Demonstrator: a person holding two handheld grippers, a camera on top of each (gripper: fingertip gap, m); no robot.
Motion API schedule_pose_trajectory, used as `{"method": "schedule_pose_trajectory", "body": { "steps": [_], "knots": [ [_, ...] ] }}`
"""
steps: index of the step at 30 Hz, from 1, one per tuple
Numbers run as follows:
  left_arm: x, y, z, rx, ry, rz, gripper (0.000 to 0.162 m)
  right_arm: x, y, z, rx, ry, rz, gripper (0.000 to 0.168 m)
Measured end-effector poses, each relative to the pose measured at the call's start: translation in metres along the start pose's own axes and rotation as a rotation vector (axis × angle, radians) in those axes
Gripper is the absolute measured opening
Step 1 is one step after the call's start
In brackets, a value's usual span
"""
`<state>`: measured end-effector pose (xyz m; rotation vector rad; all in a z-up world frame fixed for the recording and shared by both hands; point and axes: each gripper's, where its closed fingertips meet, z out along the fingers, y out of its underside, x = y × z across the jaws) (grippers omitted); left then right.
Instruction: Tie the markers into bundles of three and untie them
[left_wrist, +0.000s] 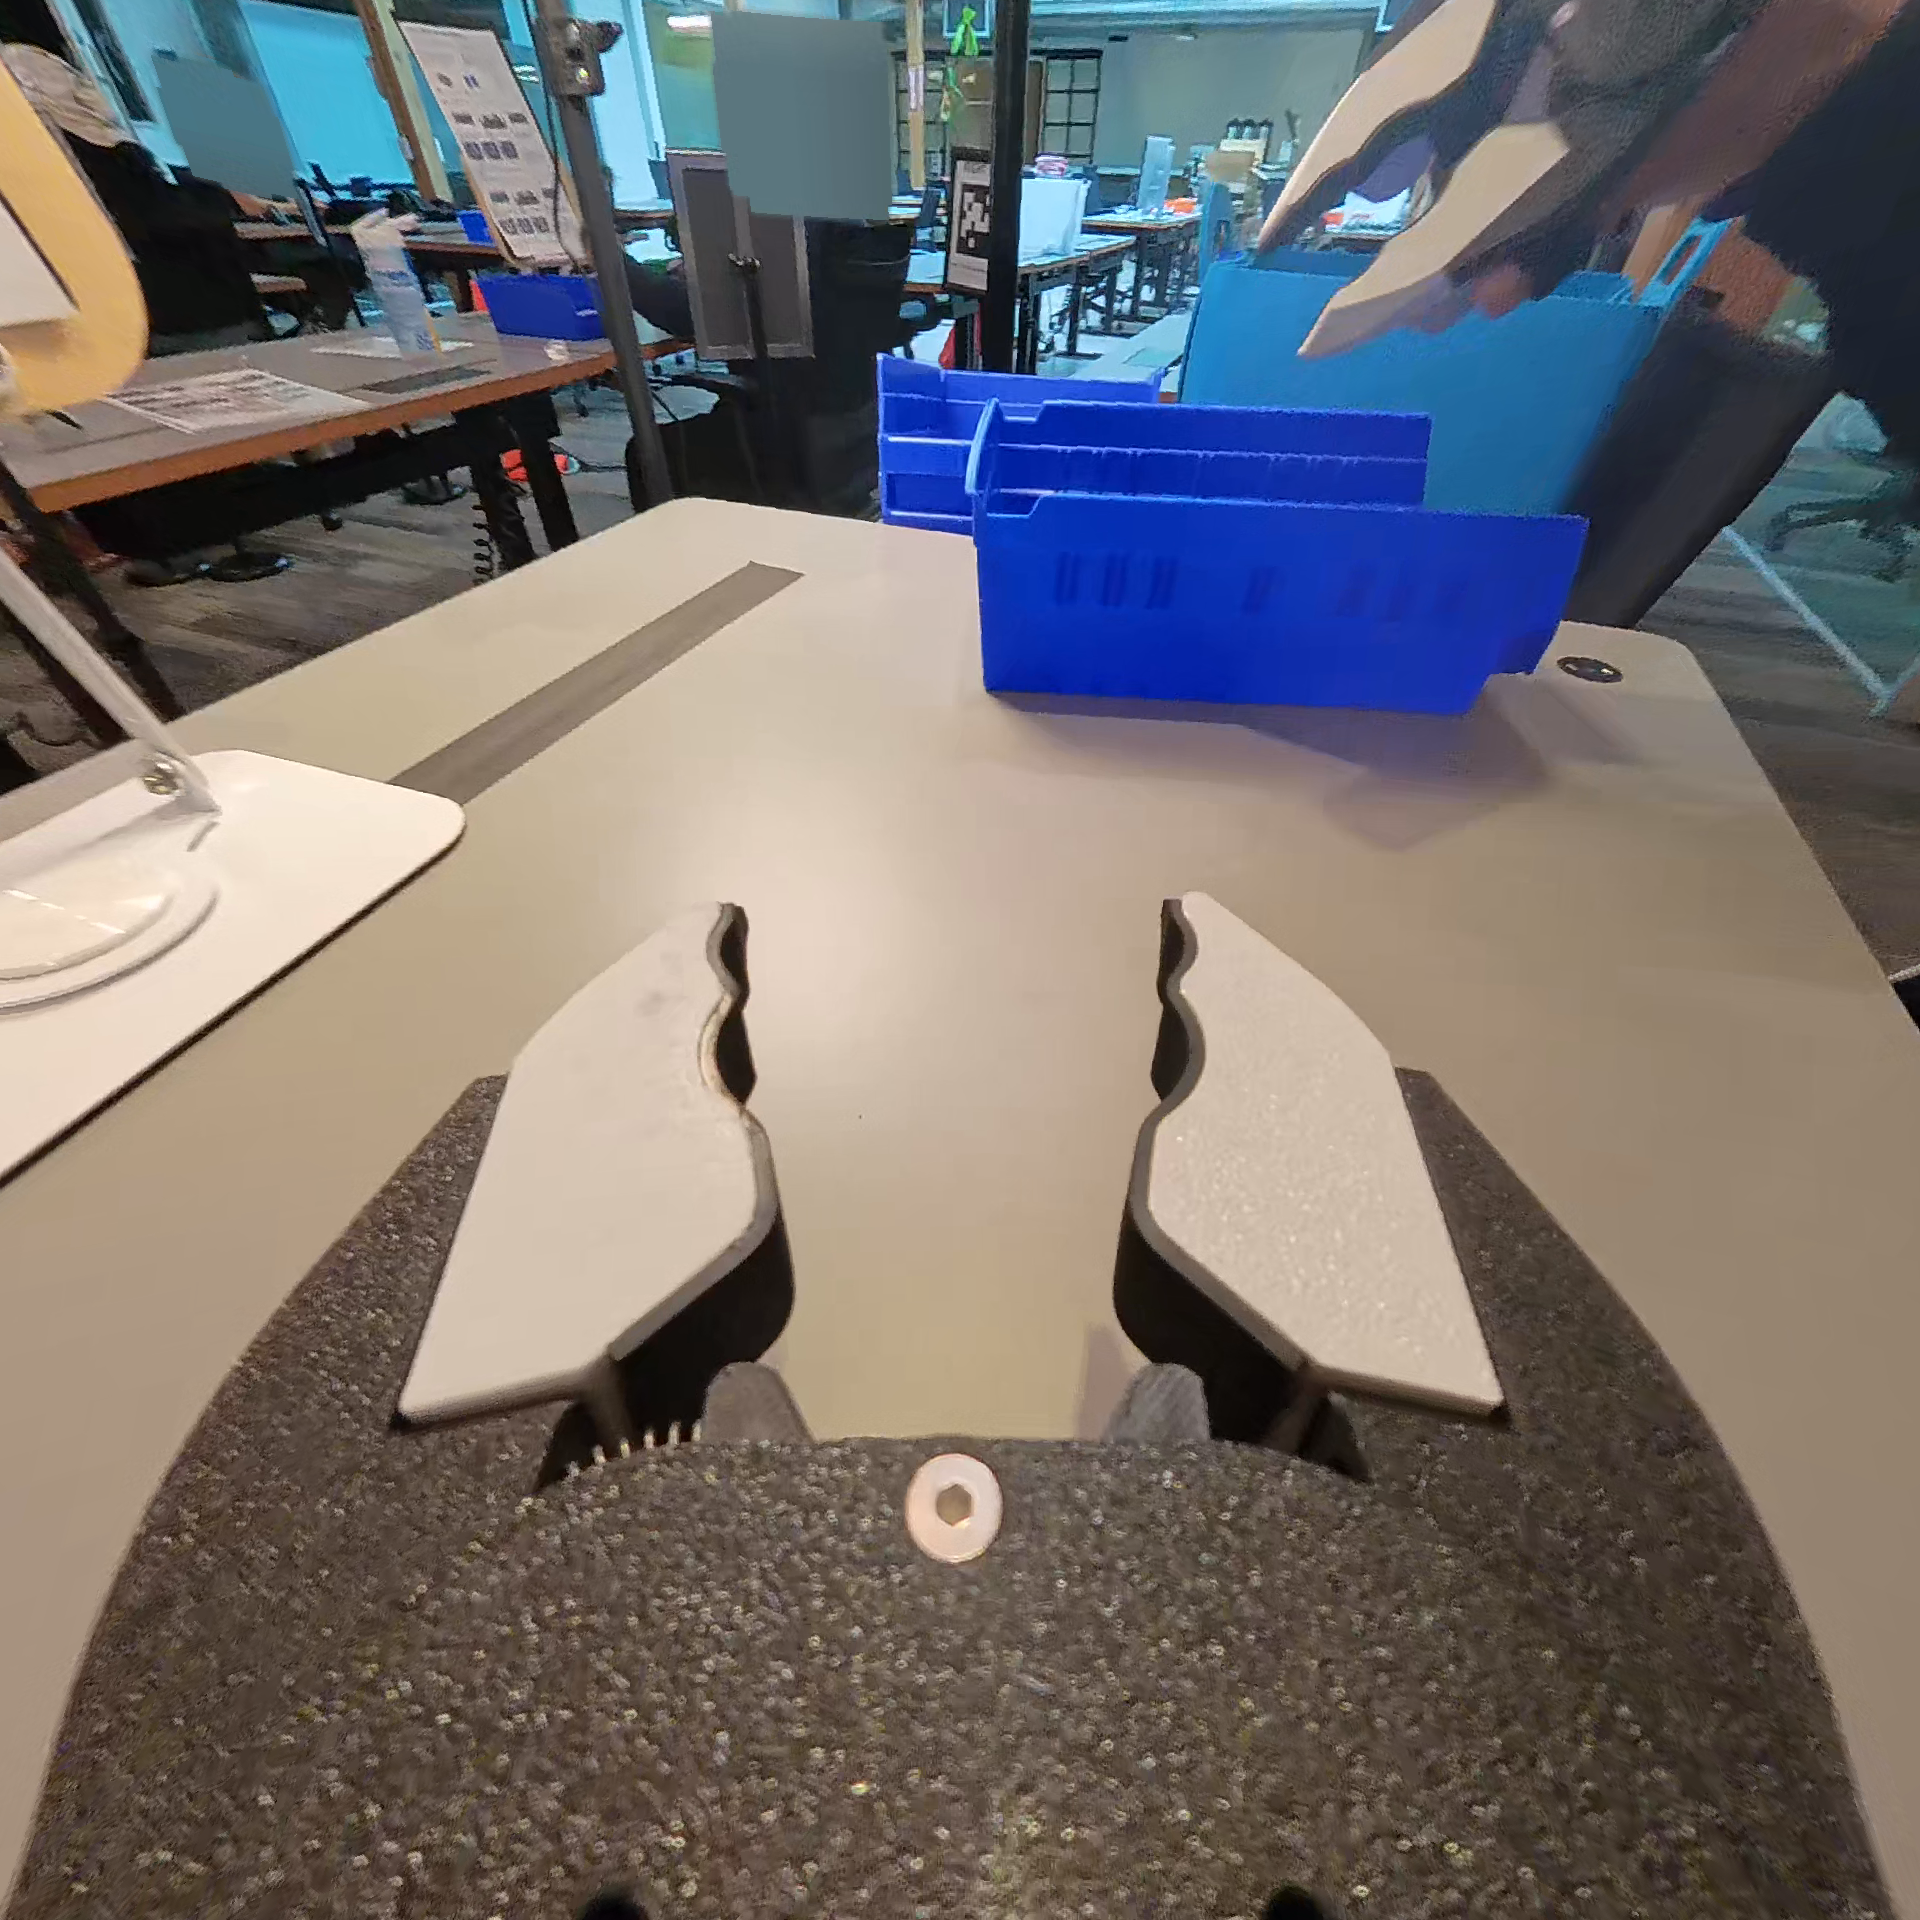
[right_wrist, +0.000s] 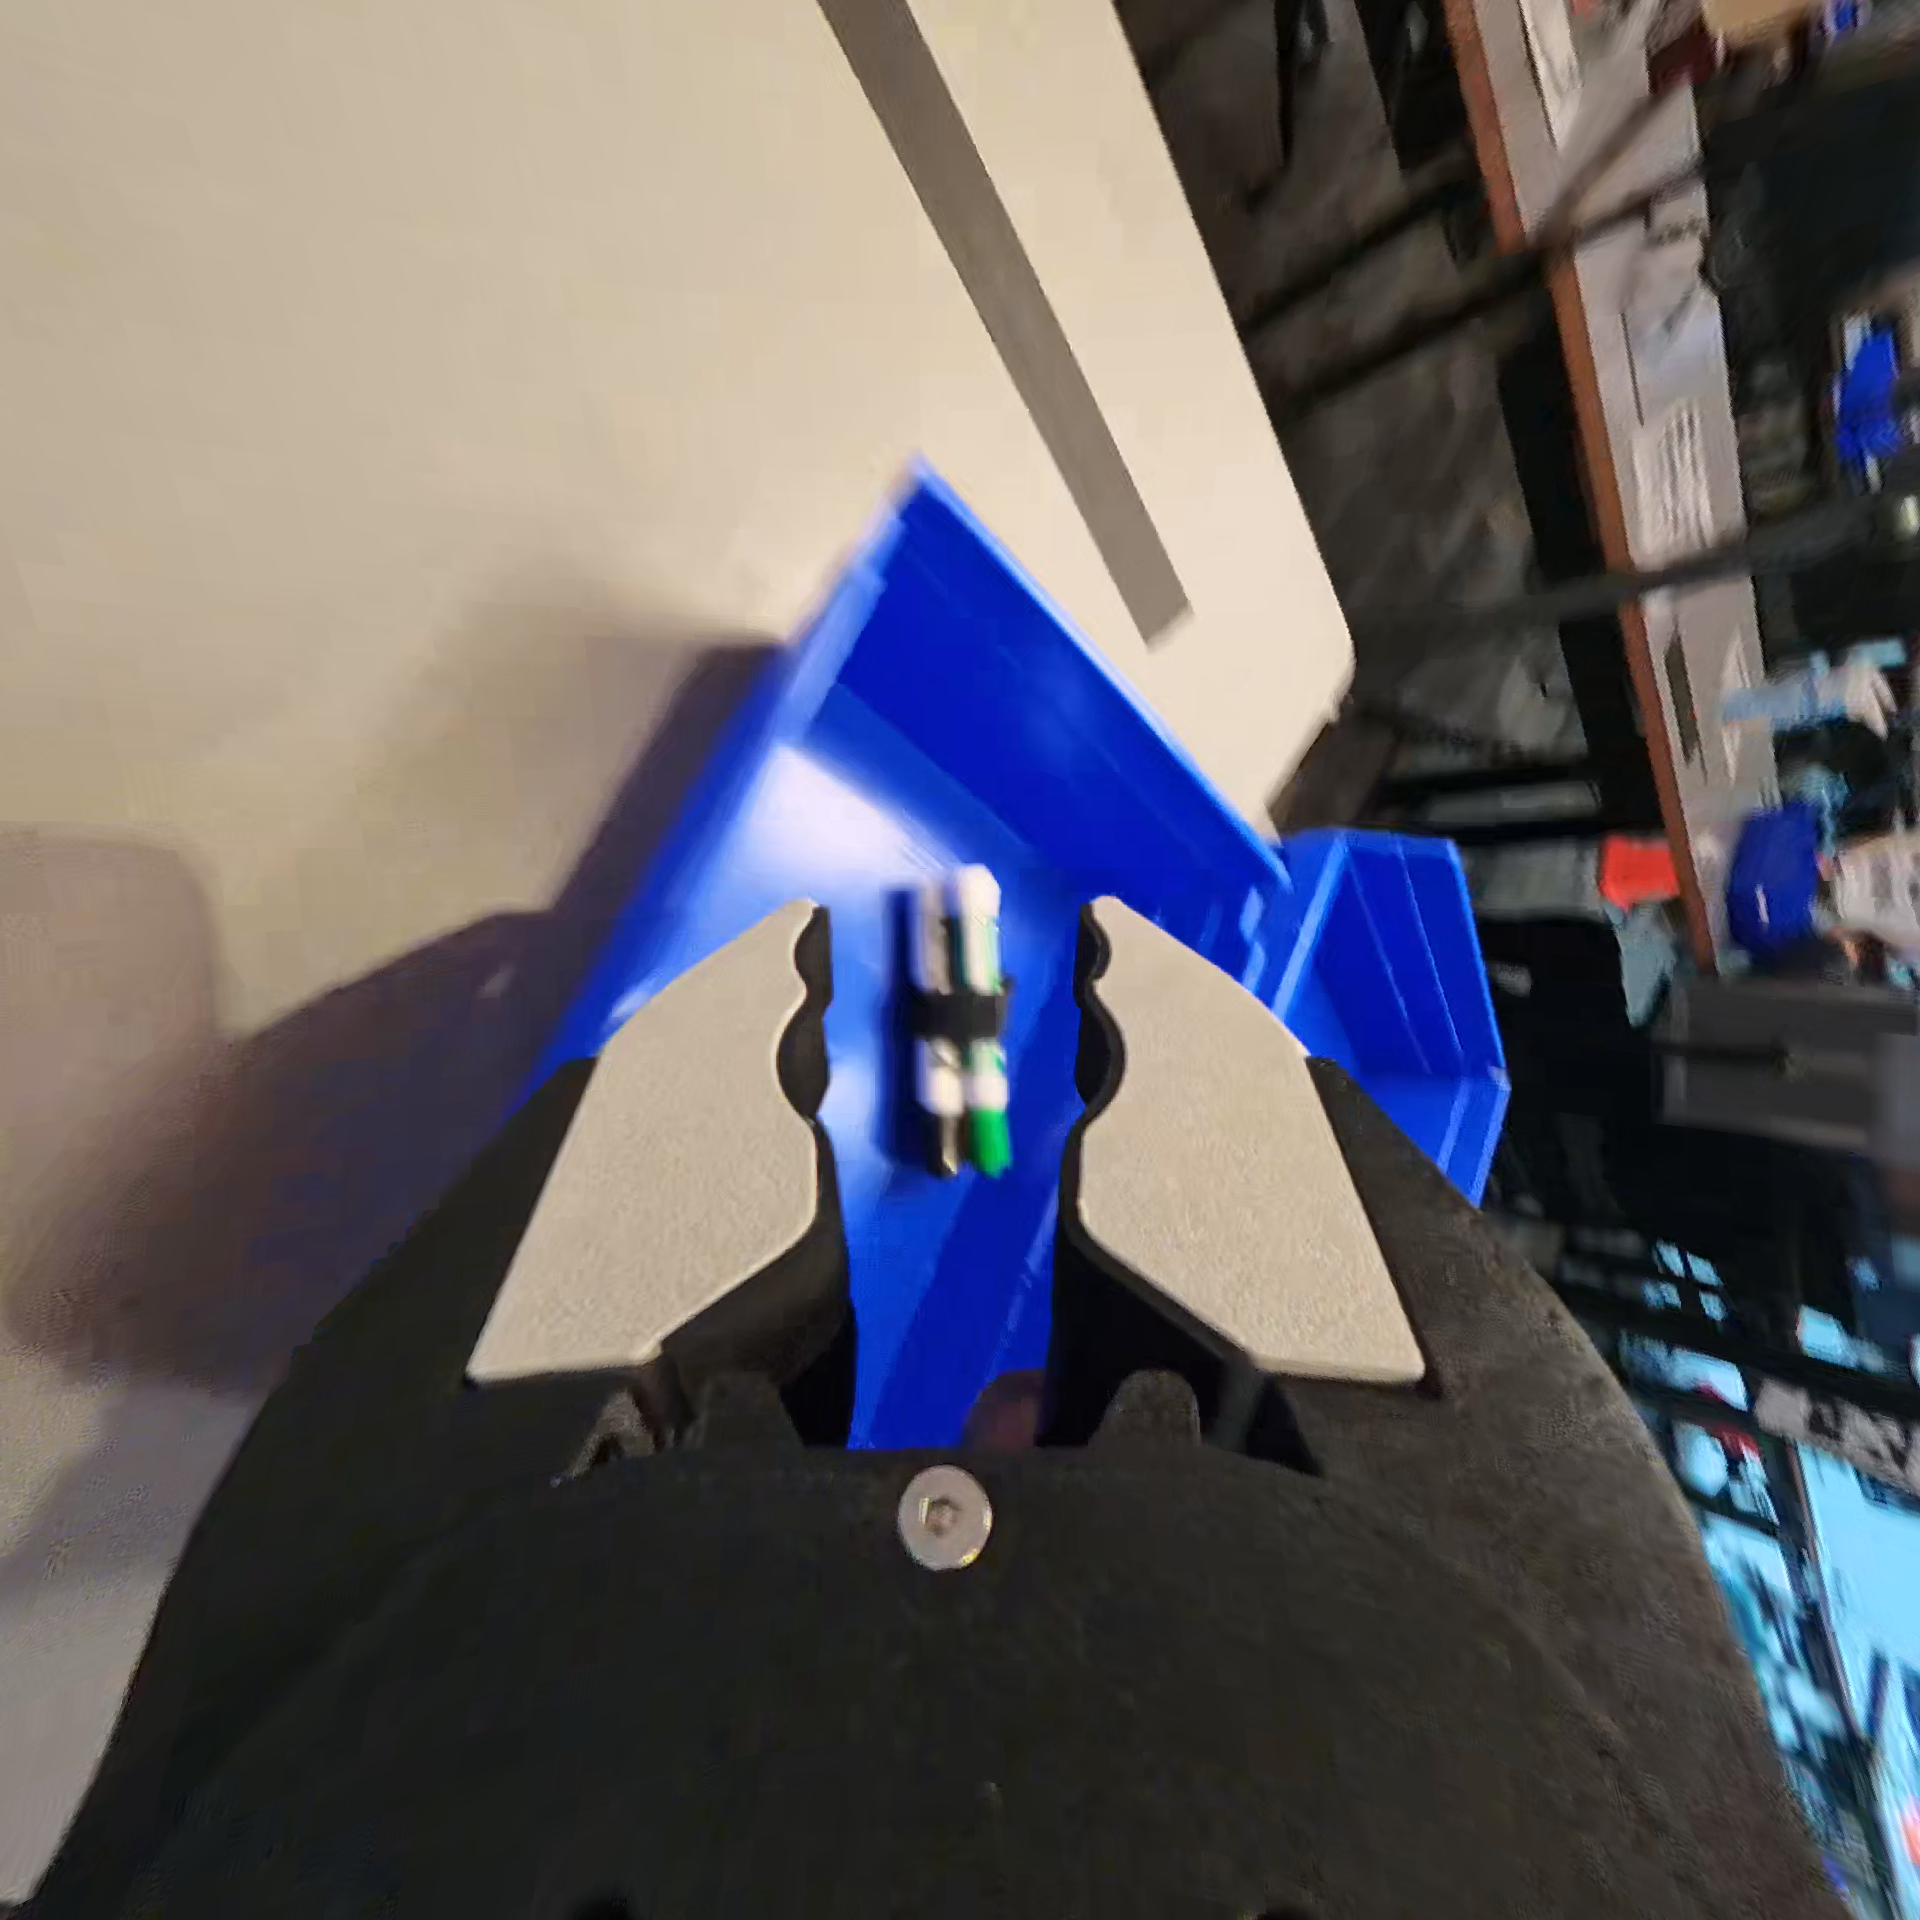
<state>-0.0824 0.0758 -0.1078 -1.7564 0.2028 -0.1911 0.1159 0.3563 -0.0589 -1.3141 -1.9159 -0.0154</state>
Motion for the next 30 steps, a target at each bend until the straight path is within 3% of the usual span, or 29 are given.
{"method": "schedule_pose_trajectory", "body": {
  "steps": [3,8,13,20,23,26,30],
  "knots": [
    [-0.004,0.001,-0.016,-0.028,-0.064,0.014,0.077,-0.056,-0.067,-0.006,0.116,-0.107,-0.072,0.044],
    [-0.009,0.012,-0.062,-0.086,-0.225,-0.048,0.077,-0.177,-0.157,0.029,0.273,-0.348,-0.114,0.041],
    [-0.025,0.022,-0.156,-0.185,-0.512,-0.145,0.075,-0.262,-0.213,0.069,0.378,-0.494,-0.094,0.04],
    [-0.08,0.02,-0.323,-0.329,-0.924,-0.178,0.072,-0.304,-0.214,0.091,0.369,-0.598,-0.097,0.036],
    [-0.105,0.029,-0.355,-0.353,-0.988,-0.213,0.072,-0.306,-0.21,0.089,0.379,-0.621,-0.072,0.035],
    [-0.128,0.044,-0.37,-0.401,-0.999,-0.253,0.059,-0.304,-0.206,0.087,0.386,-0.621,-0.07,0.035],
    [-0.183,0.098,-0.391,-0.605,-0.987,-0.404,0.06,-0.303,-0.204,0.087,0.397,-0.648,-0.038,0.035]
  ]
}}
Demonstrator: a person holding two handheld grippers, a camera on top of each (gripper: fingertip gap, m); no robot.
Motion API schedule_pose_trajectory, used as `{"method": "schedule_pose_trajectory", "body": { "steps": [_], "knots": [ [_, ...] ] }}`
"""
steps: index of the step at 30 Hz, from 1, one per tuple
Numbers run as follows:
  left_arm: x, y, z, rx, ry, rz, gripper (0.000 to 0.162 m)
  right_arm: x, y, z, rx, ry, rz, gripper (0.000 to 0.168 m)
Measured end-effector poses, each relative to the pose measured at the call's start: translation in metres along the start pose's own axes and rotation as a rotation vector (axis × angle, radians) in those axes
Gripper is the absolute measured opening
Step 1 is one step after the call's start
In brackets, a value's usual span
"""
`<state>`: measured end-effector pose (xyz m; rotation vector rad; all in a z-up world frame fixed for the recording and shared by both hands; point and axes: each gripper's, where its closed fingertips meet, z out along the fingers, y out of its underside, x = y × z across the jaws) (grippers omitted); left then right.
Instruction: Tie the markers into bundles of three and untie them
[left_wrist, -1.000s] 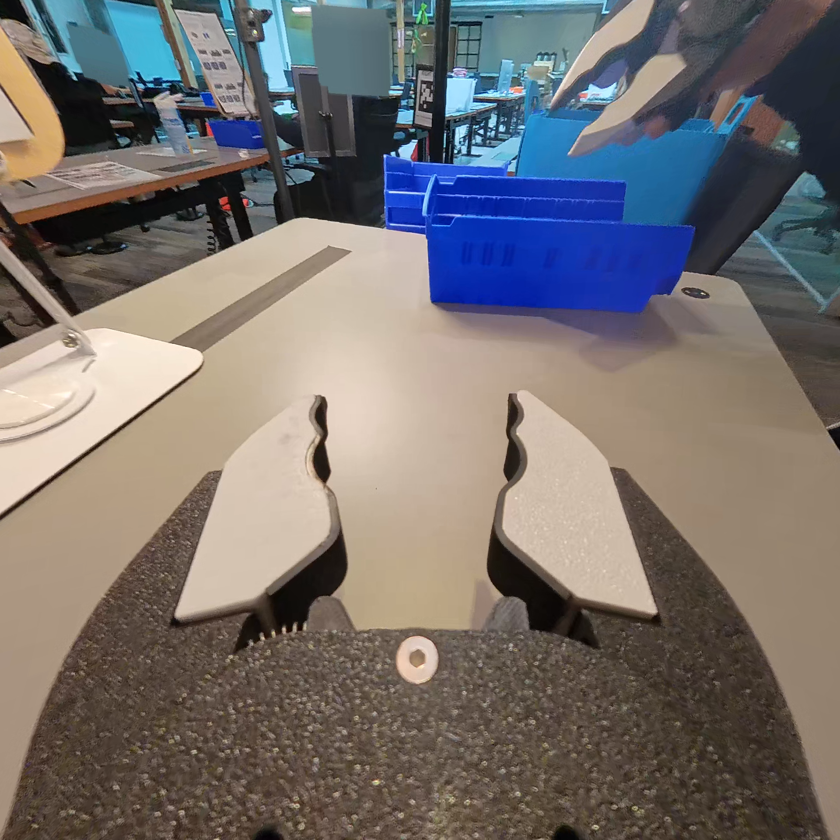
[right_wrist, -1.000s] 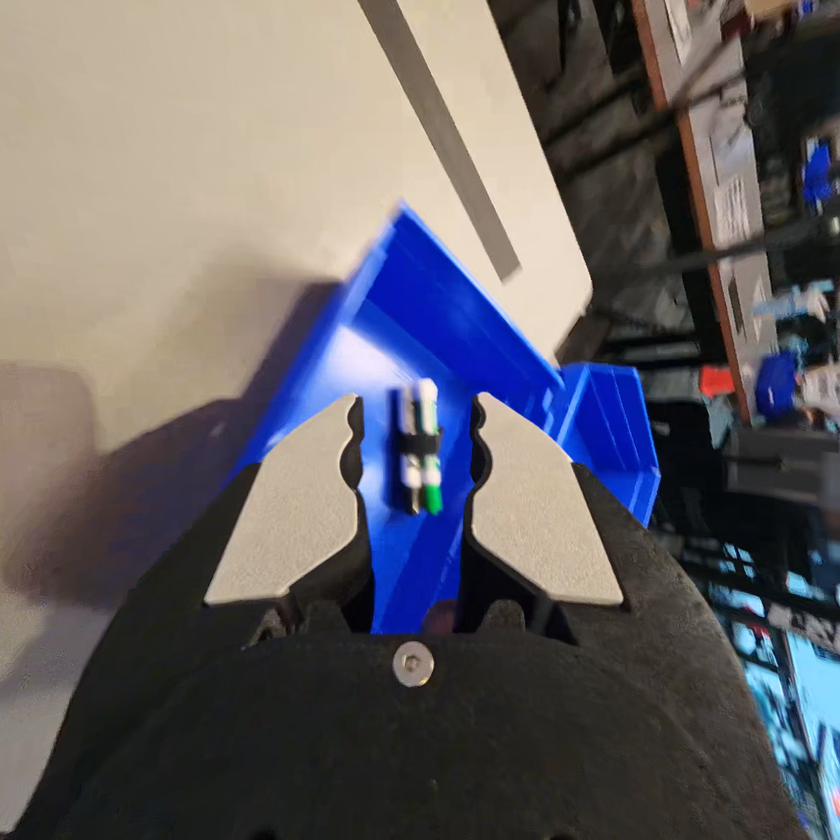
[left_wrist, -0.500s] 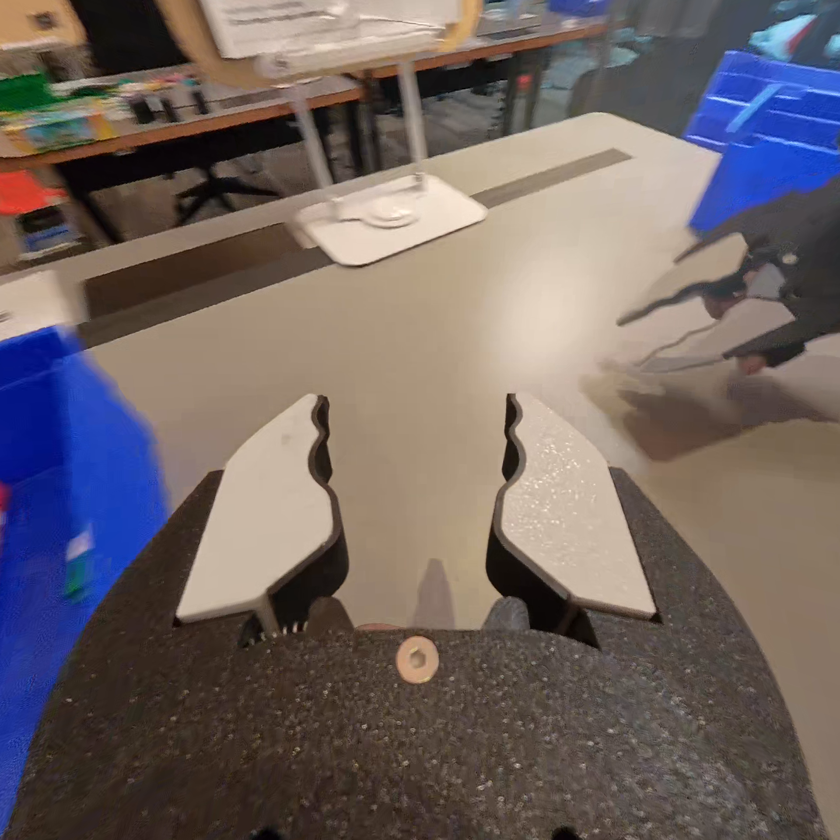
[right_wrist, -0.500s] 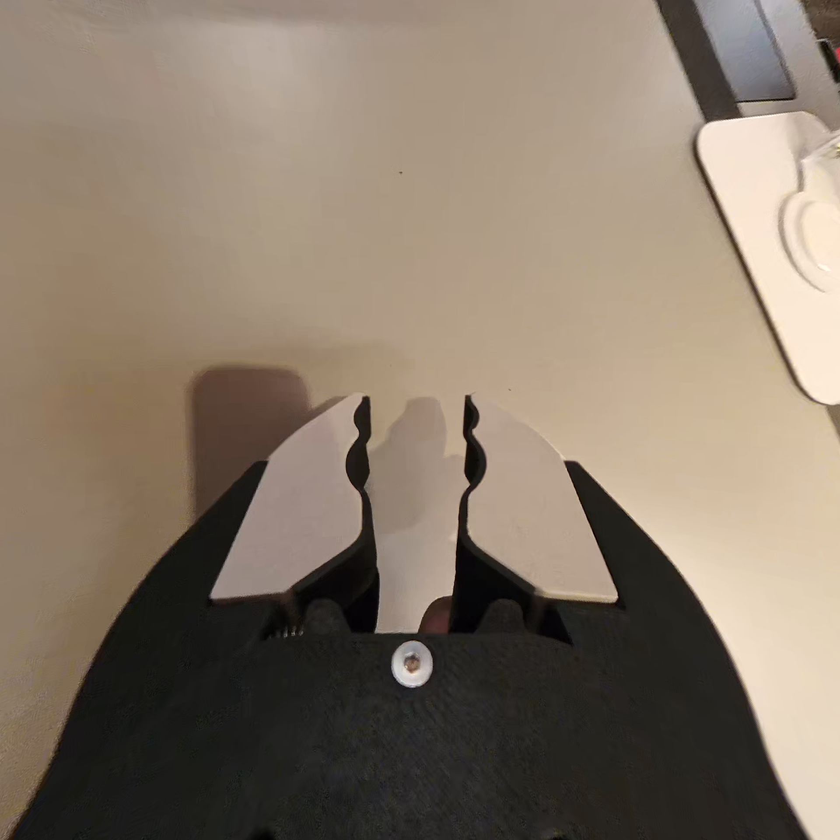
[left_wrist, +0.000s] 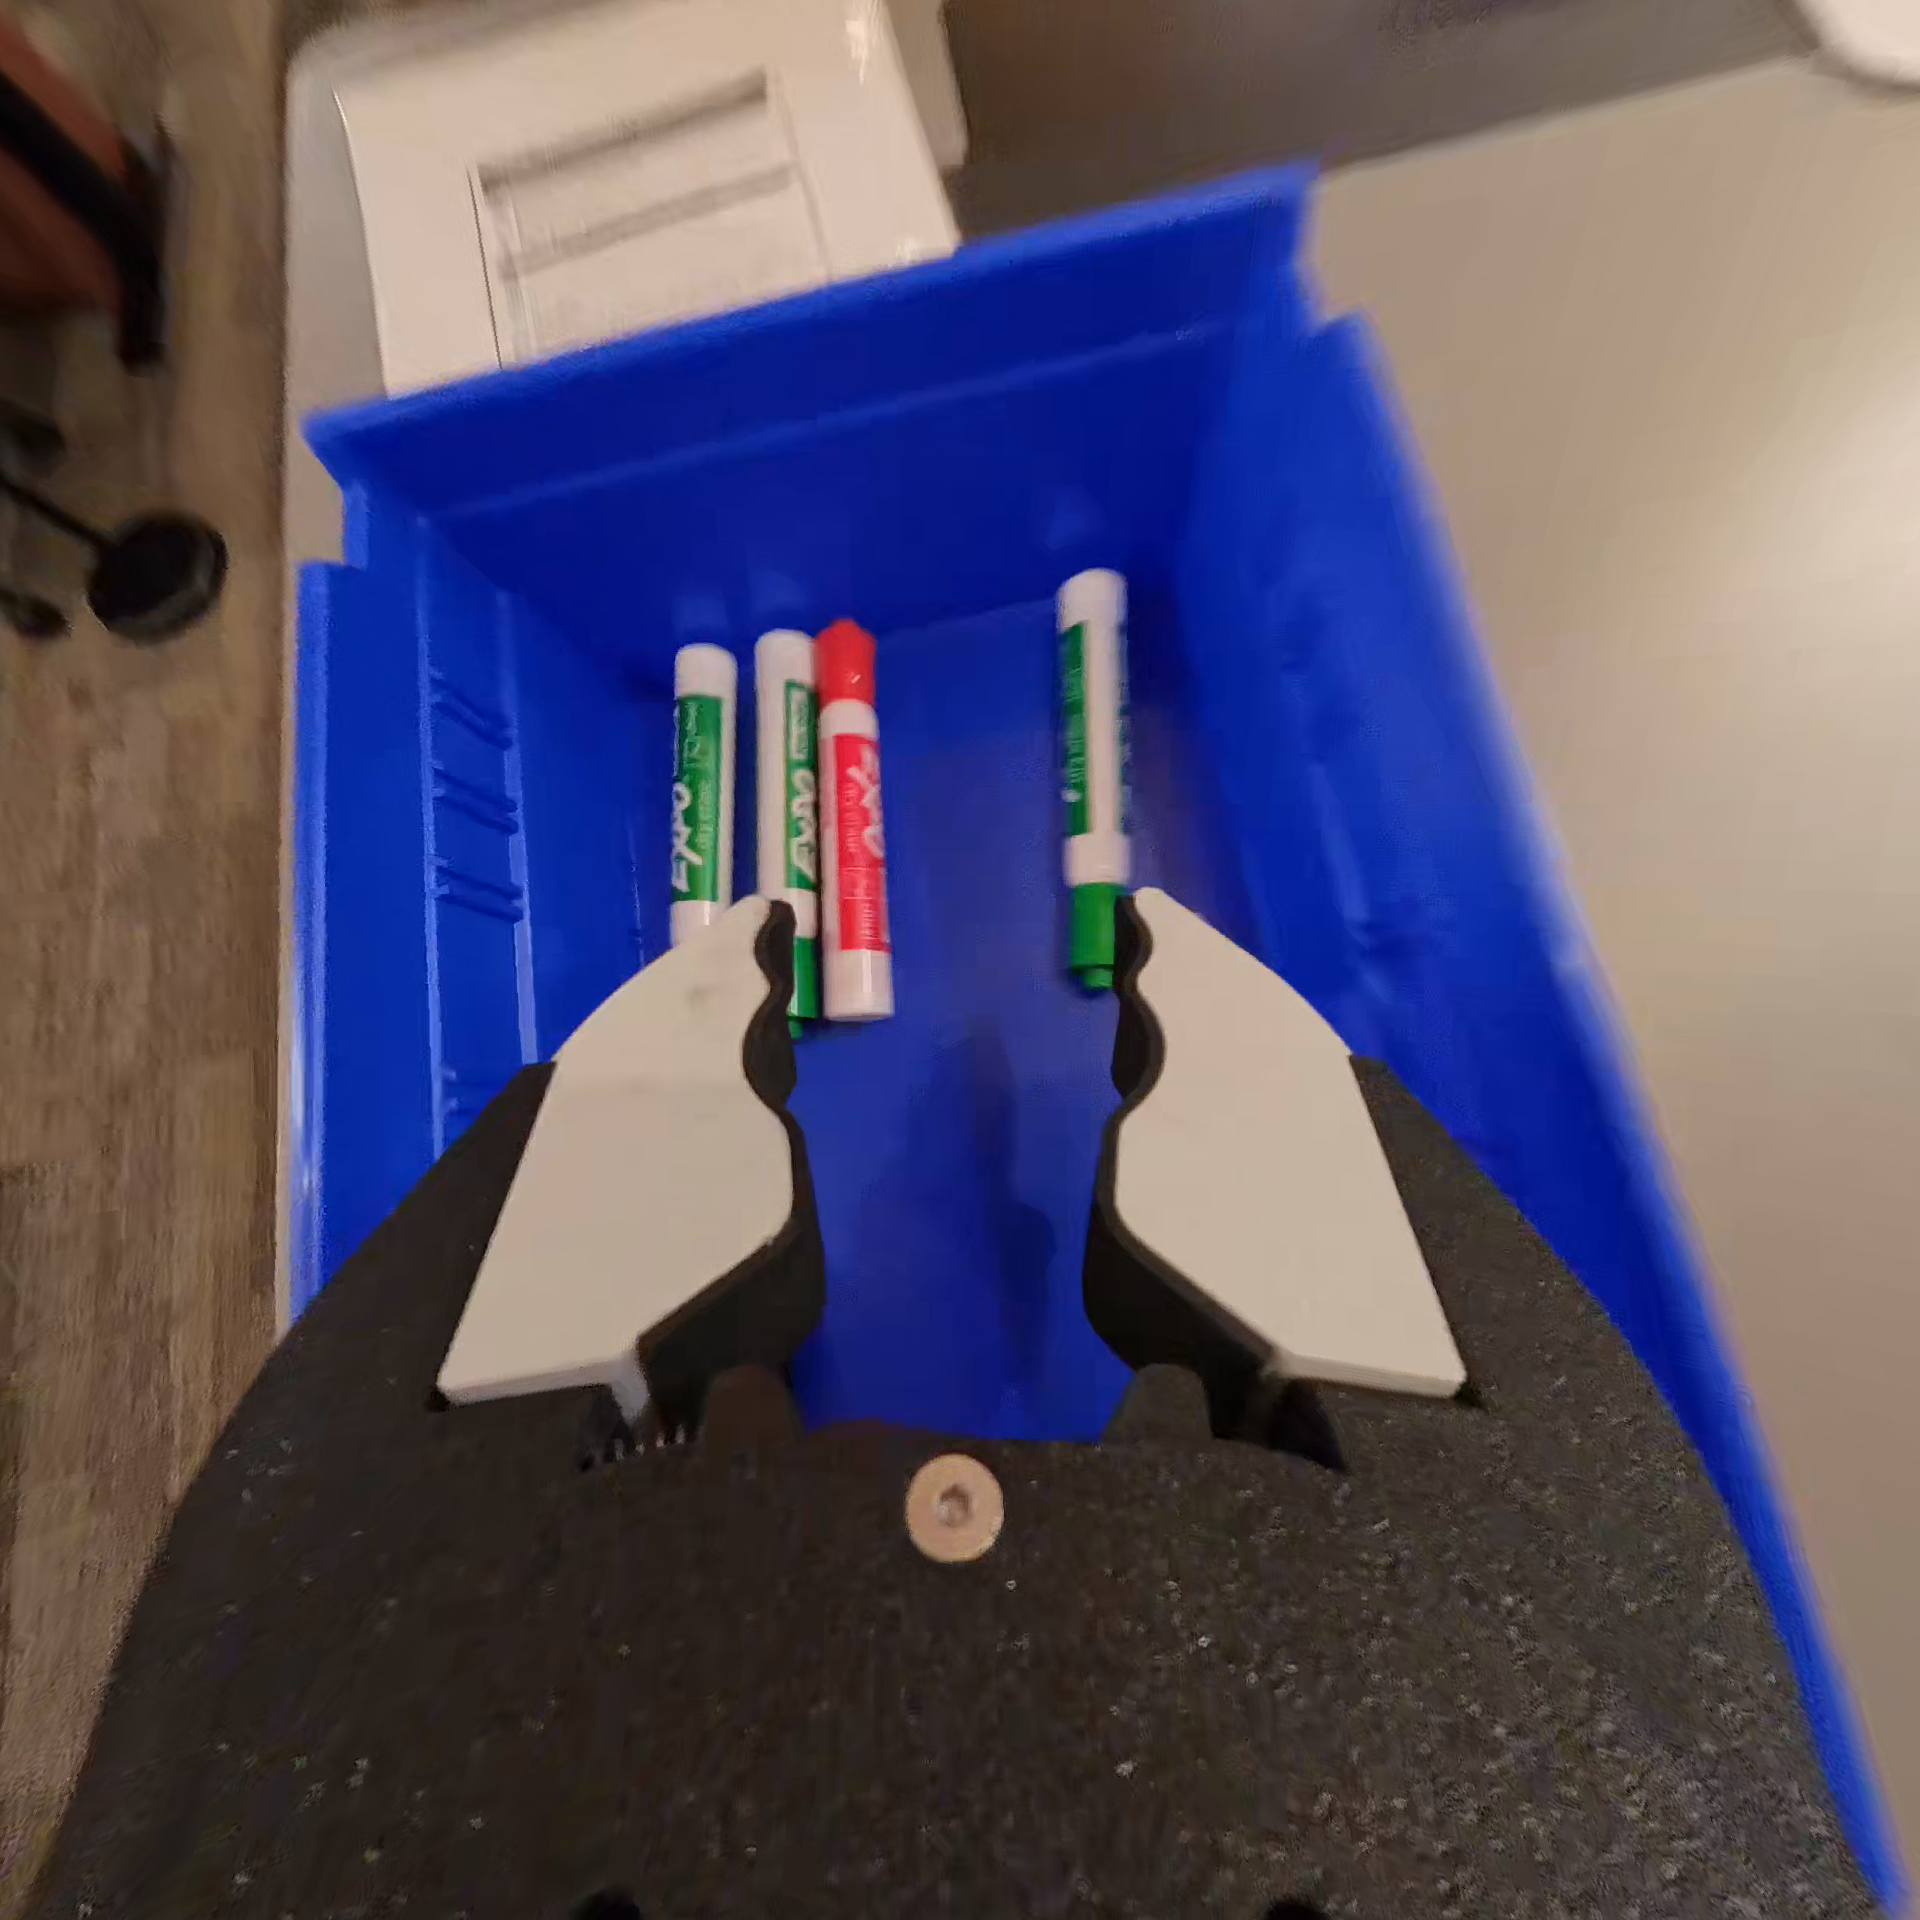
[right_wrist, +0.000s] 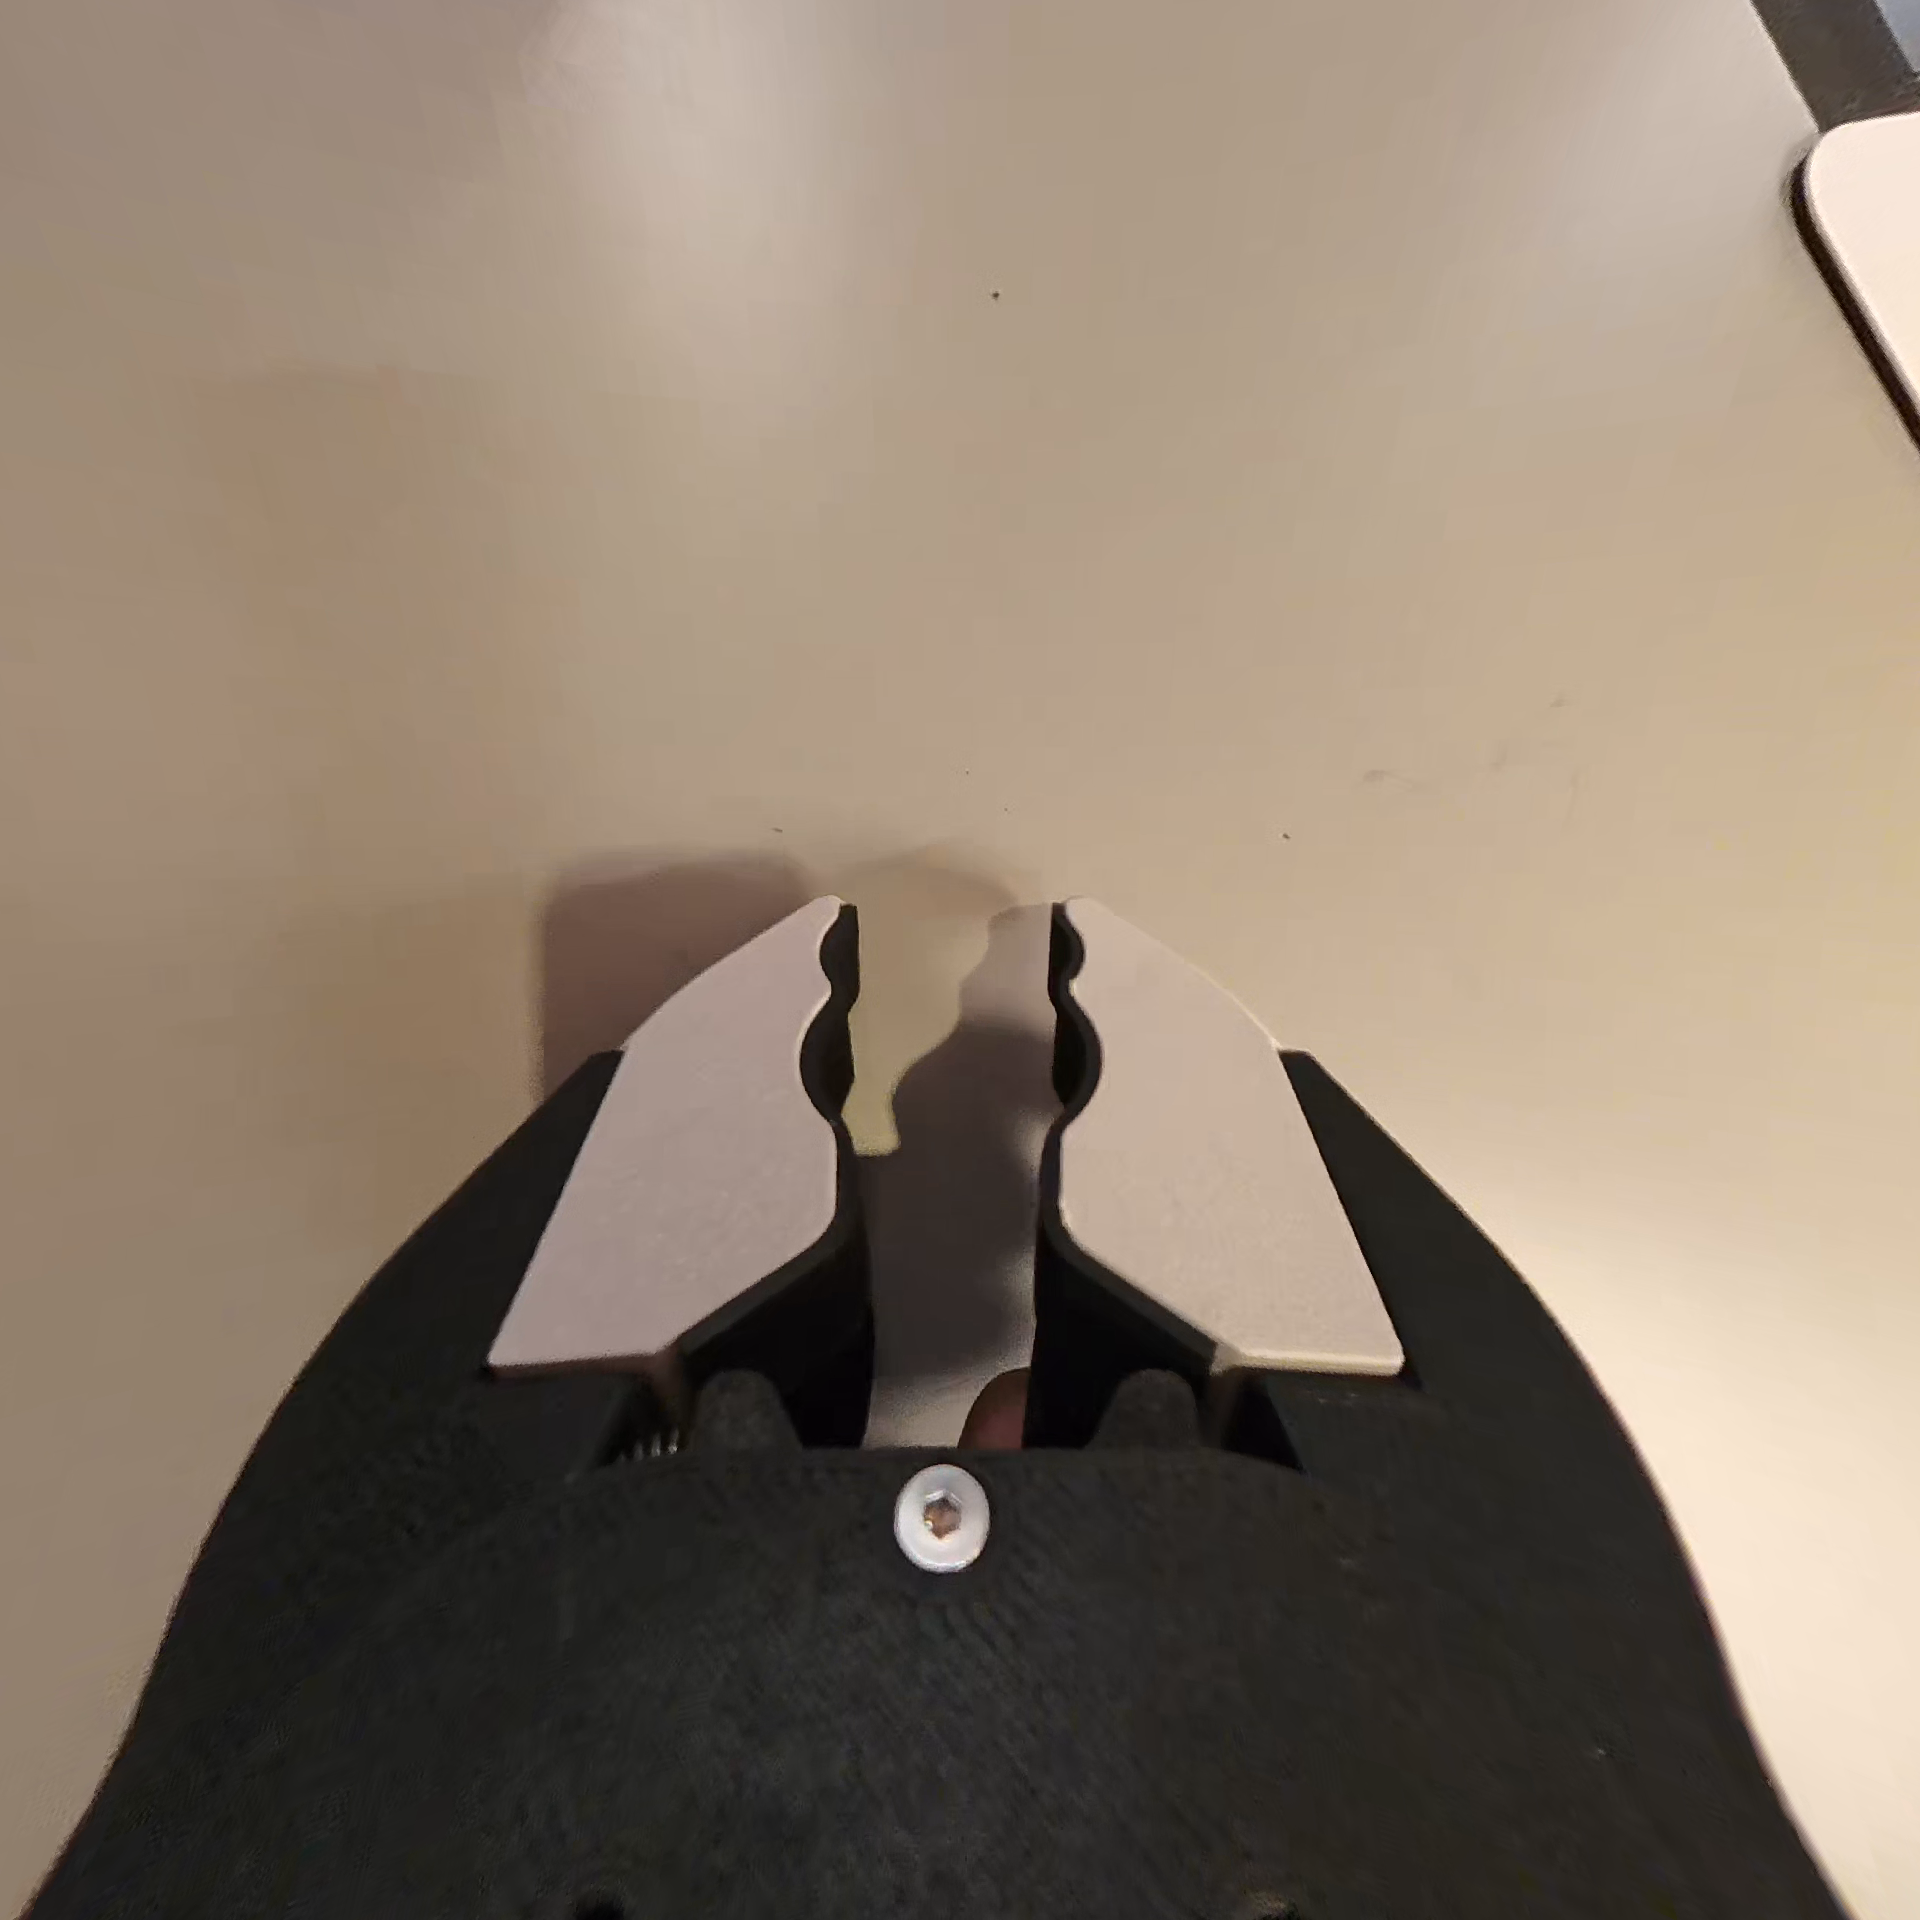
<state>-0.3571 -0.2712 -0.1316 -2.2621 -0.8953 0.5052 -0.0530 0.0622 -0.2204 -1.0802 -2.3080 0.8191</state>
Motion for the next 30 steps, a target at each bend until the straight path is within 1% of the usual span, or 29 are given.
{"method": "schedule_pose_trajectory", "body": {
  "steps": [3,4,7,8,9,10,12,13,14,15,16,17,18,19,20,30],
  "knots": [
    [-0.02,0.014,0.043,-0.157,0.04,-0.012,0.062,0.0,0.001,-0.001,0.009,-0.005,0.004,0.035],
    [-0.027,0.019,0.054,-0.202,0.024,-0.001,0.065,0.0,0.002,-0.002,0.013,-0.007,0.006,0.034],
    [-0.046,0.032,0.078,-0.327,-0.031,0.062,0.072,-0.001,0.003,-0.004,0.019,-0.014,0.004,0.034],
    [-0.049,0.035,0.084,-0.361,-0.037,0.075,0.072,-0.002,0.003,-0.005,0.02,-0.017,0.0,0.034],
    [-0.047,0.037,0.09,-0.382,-0.022,0.084,0.073,-0.003,0.003,-0.005,0.021,-0.021,-0.005,0.033],
    [-0.046,0.032,0.094,-0.365,-0.011,0.072,0.073,-0.003,0.003,-0.005,0.022,-0.026,-0.009,0.033],
    [-0.045,0.032,0.097,-0.403,0.016,0.06,0.071,-0.004,0.003,-0.005,0.022,-0.034,-0.007,0.032],
    [-0.042,0.032,0.098,-0.413,0.04,0.052,0.067,-0.004,0.003,-0.005,0.022,-0.037,-0.007,0.032],
    [-0.04,0.033,0.098,-0.423,0.069,0.037,0.067,-0.004,0.003,-0.005,0.023,-0.038,-0.008,0.032],
    [-0.033,0.035,0.098,-0.438,0.124,0.016,0.069,-0.005,0.003,-0.006,0.024,-0.038,-0.011,0.032],
    [-0.031,0.036,0.099,-0.44,0.144,0.017,0.075,-0.005,0.003,-0.006,0.024,-0.039,-0.014,0.032],
    [-0.03,0.035,0.099,-0.442,0.152,0.03,0.074,-0.005,0.003,-0.006,0.025,-0.039,-0.015,0.032],
    [-0.028,0.035,0.098,-0.449,0.156,0.039,0.071,-0.005,0.003,-0.006,0.024,-0.04,-0.013,0.032],
    [-0.024,0.035,0.097,-0.448,0.168,0.06,0.062,-0.005,0.003,-0.006,0.024,-0.04,-0.013,0.032],
    [-0.02,0.034,0.097,-0.451,0.173,0.074,0.06,-0.005,0.003,-0.006,0.025,-0.04,-0.013,0.032],
    [-0.01,0.039,0.091,-0.46,0.177,0.134,0.058,-0.005,0.003,-0.007,0.025,-0.041,-0.013,0.032]
  ]
}}
